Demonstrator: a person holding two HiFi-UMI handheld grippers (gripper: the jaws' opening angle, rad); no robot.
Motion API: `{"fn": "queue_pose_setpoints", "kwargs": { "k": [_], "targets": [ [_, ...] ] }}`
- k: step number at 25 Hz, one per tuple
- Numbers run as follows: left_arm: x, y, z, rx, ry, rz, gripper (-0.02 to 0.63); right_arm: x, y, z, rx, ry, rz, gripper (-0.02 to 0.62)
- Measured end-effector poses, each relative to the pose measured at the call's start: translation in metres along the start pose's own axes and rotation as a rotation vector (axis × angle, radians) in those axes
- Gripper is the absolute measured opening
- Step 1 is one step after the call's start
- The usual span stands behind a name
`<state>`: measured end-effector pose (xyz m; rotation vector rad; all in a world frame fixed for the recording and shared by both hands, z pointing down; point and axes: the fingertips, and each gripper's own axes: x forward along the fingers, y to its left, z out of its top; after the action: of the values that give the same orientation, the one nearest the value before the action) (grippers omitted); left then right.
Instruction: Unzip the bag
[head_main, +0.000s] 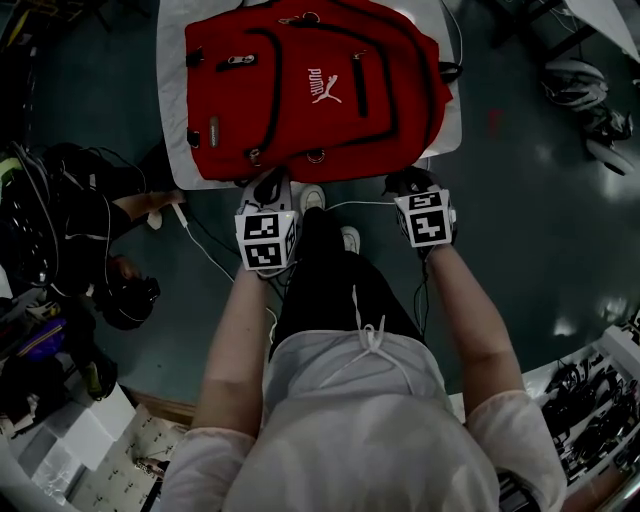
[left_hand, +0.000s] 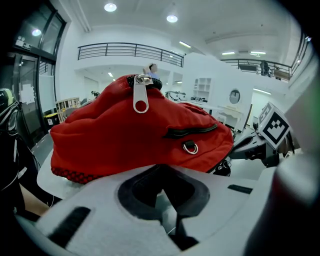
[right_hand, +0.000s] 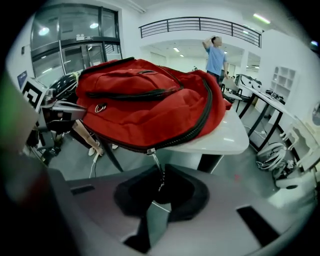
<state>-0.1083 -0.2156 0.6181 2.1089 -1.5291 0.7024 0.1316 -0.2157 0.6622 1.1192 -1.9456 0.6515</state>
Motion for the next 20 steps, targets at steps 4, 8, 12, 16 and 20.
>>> {"fn": "queue_pose_setpoints", "kwargs": {
  "k": [4,8,12,16,20],
  "targets": [
    [-0.002,0.0,0.002,0.005,0.001,-0.003,0.02,-0.007,-0.013,0.001,0.002,0.009,-0.02,0.04],
    [-0.005,-0.001,0.003,0.006,-0.003,-0.008,0.02,-0.015,-0.03,0.002,0.02,0.016,-0.051,0.04],
    [-0.005,-0.002,0.002,0.017,0.003,-0.02,0.02,-0.015,-0.051,0.0,0.035,0.023,-0.088,0.04],
    [-0.004,-0.002,0.002,0.026,0.008,-0.033,0.02,-0.018,-0.053,0.0,0.072,0.031,-0.096,0.041],
    [-0.004,-0.001,0.002,0.038,0.018,-0.035,0.02,-0.022,-0.042,-0.001,0.118,0.042,-0.091,0.041]
  ]
}}
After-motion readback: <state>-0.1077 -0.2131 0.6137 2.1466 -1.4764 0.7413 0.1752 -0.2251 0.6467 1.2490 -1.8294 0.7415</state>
